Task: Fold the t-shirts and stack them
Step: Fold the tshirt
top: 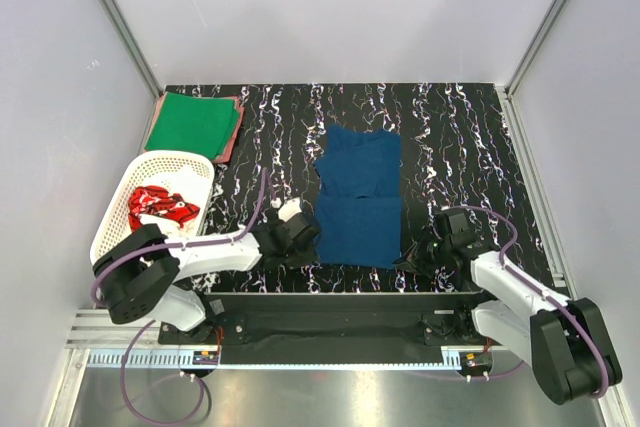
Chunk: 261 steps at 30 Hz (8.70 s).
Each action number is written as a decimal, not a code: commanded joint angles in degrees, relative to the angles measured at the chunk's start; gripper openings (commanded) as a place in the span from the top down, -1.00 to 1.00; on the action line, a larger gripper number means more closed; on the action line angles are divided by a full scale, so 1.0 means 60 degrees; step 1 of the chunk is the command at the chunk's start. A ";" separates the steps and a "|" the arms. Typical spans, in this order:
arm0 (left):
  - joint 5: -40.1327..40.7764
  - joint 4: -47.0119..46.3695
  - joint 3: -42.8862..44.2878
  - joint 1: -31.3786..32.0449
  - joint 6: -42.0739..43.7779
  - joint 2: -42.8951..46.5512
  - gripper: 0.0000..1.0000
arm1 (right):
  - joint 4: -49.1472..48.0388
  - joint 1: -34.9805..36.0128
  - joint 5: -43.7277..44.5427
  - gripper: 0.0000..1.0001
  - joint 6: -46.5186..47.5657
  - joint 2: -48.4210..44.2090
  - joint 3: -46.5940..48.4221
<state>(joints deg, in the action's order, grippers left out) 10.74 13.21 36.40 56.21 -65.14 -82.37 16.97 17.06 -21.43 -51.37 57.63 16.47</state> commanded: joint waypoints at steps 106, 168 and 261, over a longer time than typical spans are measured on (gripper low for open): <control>-0.5072 0.0318 0.8480 -0.5339 0.6741 -0.6092 -0.02 | 0.0746 -0.2037 -0.1306 -0.60 0.4709 0.8457 0.9533; -0.5496 -0.0356 0.6809 -0.5500 0.7591 -0.5037 0.62 | -0.2008 -0.1554 -0.2786 0.40 0.5398 0.8237 0.7582; -0.5144 -0.0355 0.4114 -0.6365 0.6082 -0.3438 -0.33 | -0.1935 -0.1349 -0.4236 0.40 0.4461 0.9190 0.8037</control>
<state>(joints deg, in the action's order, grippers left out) -15.84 18.26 61.28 17.87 -28.80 -101.95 8.10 8.36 -46.61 -24.51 113.99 64.66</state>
